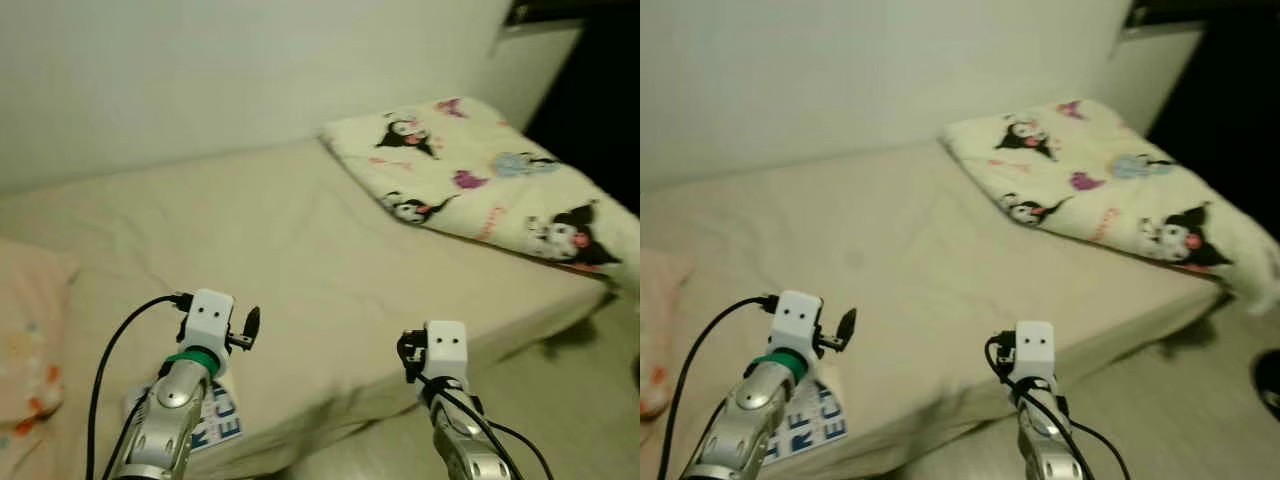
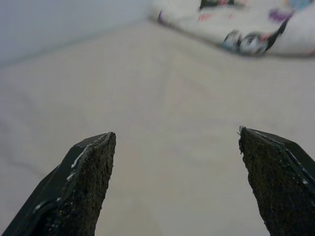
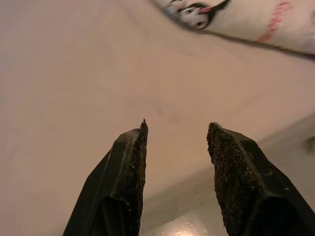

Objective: Clean up the room

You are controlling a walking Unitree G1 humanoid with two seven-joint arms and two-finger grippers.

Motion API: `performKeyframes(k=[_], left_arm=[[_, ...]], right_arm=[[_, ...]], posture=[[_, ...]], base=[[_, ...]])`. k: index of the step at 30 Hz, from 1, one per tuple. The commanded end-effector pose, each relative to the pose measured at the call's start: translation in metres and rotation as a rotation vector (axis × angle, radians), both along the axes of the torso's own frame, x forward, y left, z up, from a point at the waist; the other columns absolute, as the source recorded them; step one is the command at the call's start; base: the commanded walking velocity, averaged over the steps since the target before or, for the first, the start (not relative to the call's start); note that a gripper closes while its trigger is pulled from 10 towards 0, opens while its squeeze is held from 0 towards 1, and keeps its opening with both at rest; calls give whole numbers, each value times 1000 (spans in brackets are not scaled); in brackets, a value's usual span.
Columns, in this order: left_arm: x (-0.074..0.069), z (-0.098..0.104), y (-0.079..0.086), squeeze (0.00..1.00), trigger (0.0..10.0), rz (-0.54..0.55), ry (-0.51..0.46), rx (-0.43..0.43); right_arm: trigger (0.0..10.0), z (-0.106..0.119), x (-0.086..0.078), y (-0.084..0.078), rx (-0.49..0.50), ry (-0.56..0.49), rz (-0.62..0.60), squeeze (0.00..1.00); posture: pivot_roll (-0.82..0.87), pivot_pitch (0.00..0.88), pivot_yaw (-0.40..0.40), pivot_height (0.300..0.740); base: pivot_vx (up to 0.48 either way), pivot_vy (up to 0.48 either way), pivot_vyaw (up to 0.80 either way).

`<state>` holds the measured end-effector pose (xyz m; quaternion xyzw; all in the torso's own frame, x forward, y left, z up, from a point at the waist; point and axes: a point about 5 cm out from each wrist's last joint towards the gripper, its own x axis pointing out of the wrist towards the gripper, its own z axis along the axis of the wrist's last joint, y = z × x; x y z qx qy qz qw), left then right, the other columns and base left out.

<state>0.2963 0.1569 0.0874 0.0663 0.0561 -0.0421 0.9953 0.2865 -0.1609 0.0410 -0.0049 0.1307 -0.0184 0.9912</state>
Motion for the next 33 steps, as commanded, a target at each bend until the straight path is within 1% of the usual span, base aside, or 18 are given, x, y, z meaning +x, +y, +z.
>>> performKeyframes(k=[1, 2, 5, 6, 10, 11, 12, 13, 15, 22, 27, 33], left_arm=[[-5, -2, 12, 0, 10000, 63, 6, -11], [-6, -2, 15, 0, 10000, 73, 5, -14], [-8, -3, 18, 0, 10000, 91, 6, -4], [-10, -4, 20, 0, 10000, 103, 13, -9], [-12, -8, 23, 0, 10000, 124, 27, -21], [-11, -7, 22, 0, 10000, 110, 25, -23], [-11, -7, 22, 0, 10000, 110, 25, -23], [-10, -6, 20, 0, 10000, 91, 22, -20], [-9, -4, 18, 0, 10000, 73, 18, -19], [-5, 0, 15, 0, 10000, 64, 7, -28], [-2, 1, 12, 0, 10000, 64, 10, -37], [-2, 1, 13, 0, 10000, 64, 13, -38]], right_arm=[[10000, 2, 4, 6, 13, -10, 35, 0], [10000, 3, 6, 7, 8, -9, 43, 0], [10000, 5, 8, 10, -83, -18, 81, 0], [10000, 4, 8, 10, -91, -13, 83, 0], [10000, 2, 7, 8, -83, 0, 62, 0], [10000, 3, 7, 6, -53, -9, 38, 0], [10000, 3, 7, 6, -53, -9, 38, 0], [10000, 3, 7, 3, -24, -6, 9, 0], [10000, 2, 7, -1, -8, 3, -21, 0], [10000, 3, 8, -2, -47, -10, -1, 0], [10000, 2, 8, -1, -40, -6, -4, 0], [10000, 0, 6, 0, -37, -1, -6, 0]], posture=[[107, 1, -12, 740], [110, 6, -17, 740], [111, 10, -18, 740], [109, 12, -20, 740], [108, 11, -21, 740], [107, 12, -20, 740], [107, 12, -20, 740], [107, 12, -20, 740], [107, 12, -20, 740], [103, 10, -18, 740], [96, 8, -7, 740], [95, 8, -1, 740]], base=[[0, 0, 0], [0, 0, 0], [0, 0, 0], [0, 0, 0], [0, 0, 800], [0, 0, 0], [0, 0, 0], [0, 0, 0], [0, 0, 0], [0, 0, 0], [0, -349, 0], [0, -359, 0]])
